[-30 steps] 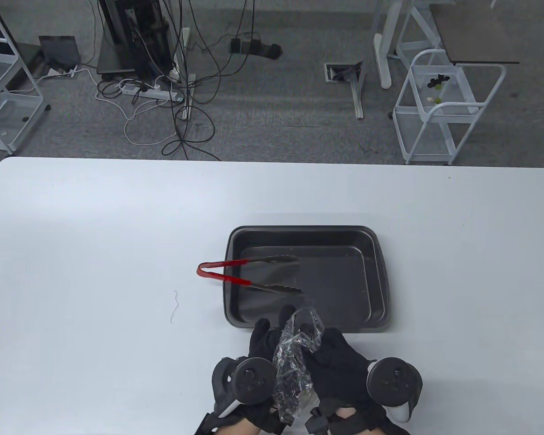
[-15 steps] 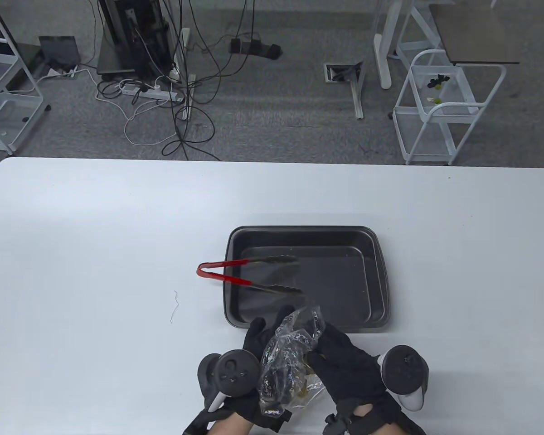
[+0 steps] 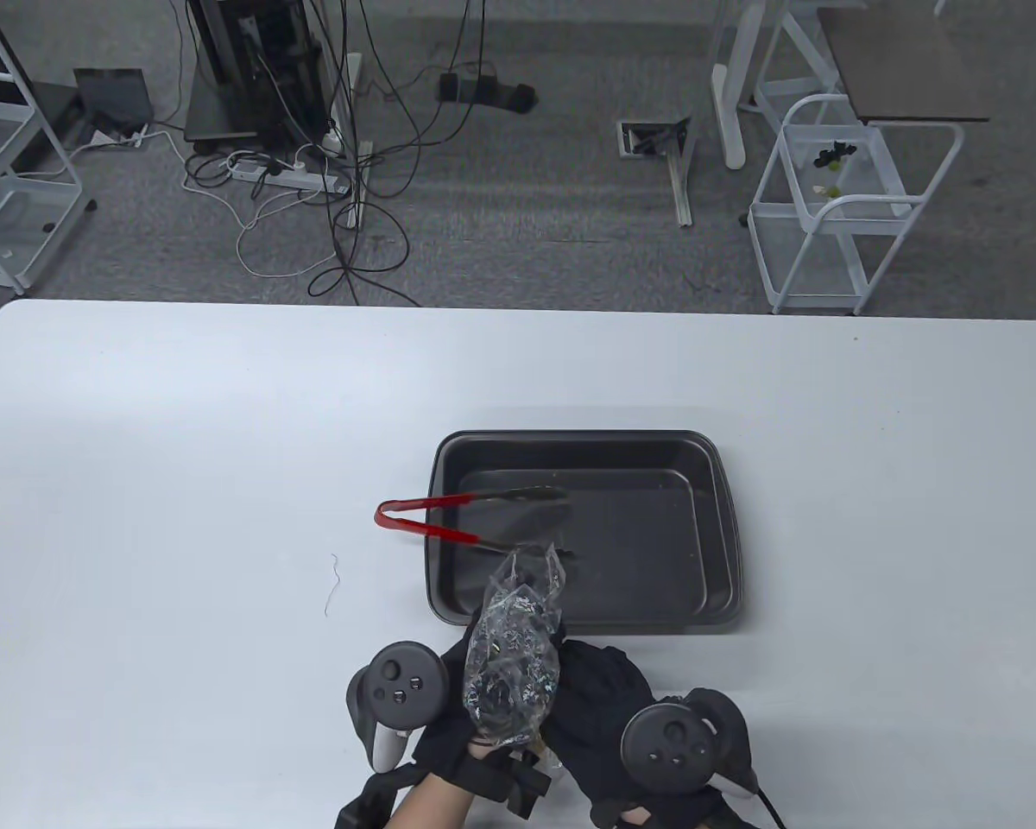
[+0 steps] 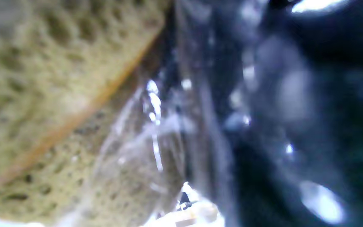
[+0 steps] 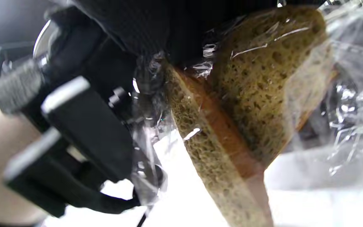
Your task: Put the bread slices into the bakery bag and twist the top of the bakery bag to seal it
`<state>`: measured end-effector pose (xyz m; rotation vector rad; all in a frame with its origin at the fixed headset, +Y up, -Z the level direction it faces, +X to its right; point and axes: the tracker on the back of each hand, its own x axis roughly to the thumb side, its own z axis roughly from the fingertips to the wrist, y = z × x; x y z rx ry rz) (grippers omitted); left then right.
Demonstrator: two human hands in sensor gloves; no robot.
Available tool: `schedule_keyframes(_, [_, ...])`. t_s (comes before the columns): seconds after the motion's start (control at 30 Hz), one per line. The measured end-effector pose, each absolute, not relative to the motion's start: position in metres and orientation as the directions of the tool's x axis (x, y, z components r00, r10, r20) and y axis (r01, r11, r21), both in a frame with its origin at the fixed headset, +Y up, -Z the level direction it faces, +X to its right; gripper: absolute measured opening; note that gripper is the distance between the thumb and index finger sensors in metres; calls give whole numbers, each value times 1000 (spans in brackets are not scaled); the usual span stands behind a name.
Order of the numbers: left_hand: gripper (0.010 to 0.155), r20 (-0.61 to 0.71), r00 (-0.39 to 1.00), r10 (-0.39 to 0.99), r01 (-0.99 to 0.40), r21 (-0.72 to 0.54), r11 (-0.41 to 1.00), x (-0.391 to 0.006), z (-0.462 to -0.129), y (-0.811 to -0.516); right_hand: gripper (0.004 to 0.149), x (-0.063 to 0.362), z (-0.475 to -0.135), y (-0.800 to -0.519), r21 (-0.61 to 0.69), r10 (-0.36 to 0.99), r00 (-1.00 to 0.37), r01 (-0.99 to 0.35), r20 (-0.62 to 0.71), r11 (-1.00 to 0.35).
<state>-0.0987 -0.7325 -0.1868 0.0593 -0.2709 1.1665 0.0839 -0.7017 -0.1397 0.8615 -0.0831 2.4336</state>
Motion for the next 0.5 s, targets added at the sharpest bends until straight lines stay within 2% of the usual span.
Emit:
schedule_keyframes(0.07, [71,240,357,903,-916,-102,389,-100,-189,-734,50,82,-138,-703,107,432,-667,-469,607,-877])
schedule_keyframes(0.17, [66,251,365,897,-909,-114,402,-99,-190,-733,59,87,-144,-705,287,547,-588,-480,596,-829])
schedule_keyframes(0.2, [65,255,377,890,-901,-119,416,-98,-190,-731,63,92,-147,-704,378,601,-571,-470,559,-798])
schedule_keyframes(0.27, [62,261,407,876,-892,-94,442,-95,-190,-728,67,104,-151,-700,474,689,-541,-500,483,-725])
schedule_keyframes(0.33, [61,258,434,863,-881,-77,466,-93,-193,-726,67,120,-156,-693,446,713,-522,-557,468,-701])
schedule_keyframes(0.43, [59,235,484,843,-863,-32,504,-95,-198,-721,80,148,-164,-682,330,676,-586,-594,447,-733])
schedule_keyframes(0.5, [58,211,503,838,-849,-60,525,-96,-203,-719,93,162,-170,-678,270,656,-601,-609,457,-746])
